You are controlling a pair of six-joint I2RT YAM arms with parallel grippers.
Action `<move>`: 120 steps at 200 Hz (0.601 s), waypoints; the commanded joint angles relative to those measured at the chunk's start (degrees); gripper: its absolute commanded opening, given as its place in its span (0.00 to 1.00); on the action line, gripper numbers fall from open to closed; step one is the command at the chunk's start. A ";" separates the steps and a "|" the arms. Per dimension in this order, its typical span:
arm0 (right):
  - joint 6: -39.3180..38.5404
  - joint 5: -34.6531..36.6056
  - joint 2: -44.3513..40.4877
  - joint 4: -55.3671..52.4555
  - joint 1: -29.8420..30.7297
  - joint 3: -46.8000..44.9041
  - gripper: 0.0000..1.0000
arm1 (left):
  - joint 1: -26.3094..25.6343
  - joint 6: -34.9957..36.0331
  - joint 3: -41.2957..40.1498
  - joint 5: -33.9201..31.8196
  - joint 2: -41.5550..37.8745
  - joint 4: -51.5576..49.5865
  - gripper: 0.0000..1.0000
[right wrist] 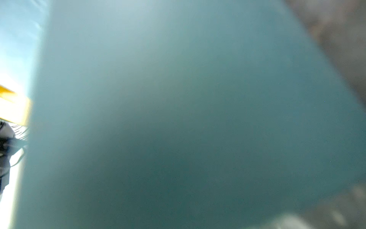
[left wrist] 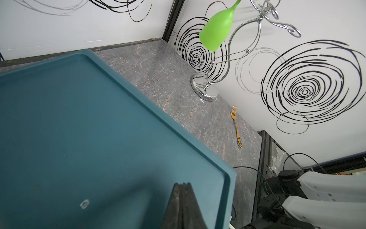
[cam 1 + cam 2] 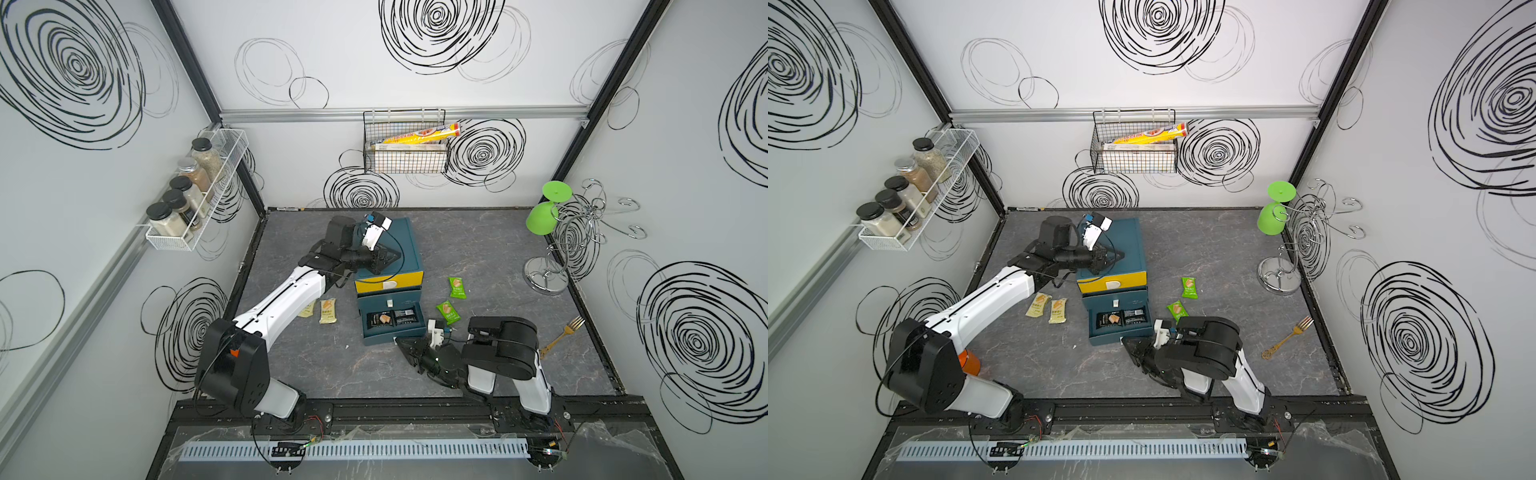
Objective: Take the cookies out of the drawer
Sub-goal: Open the drawer in the storage box.
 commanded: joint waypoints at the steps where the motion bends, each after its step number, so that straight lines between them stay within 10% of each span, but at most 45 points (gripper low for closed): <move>1: 1.56 1.82 -0.24 12.41 2.76 -2.33 0.00 | 0.17 -2.17 -3.91 -1.57 5.04 -12.97 0.00; 120: 2.67 11.95 -2.05 12.36 13.09 -3.47 0.00 | -0.28 -3.14 -5.29 -3.21 3.04 -12.13 0.00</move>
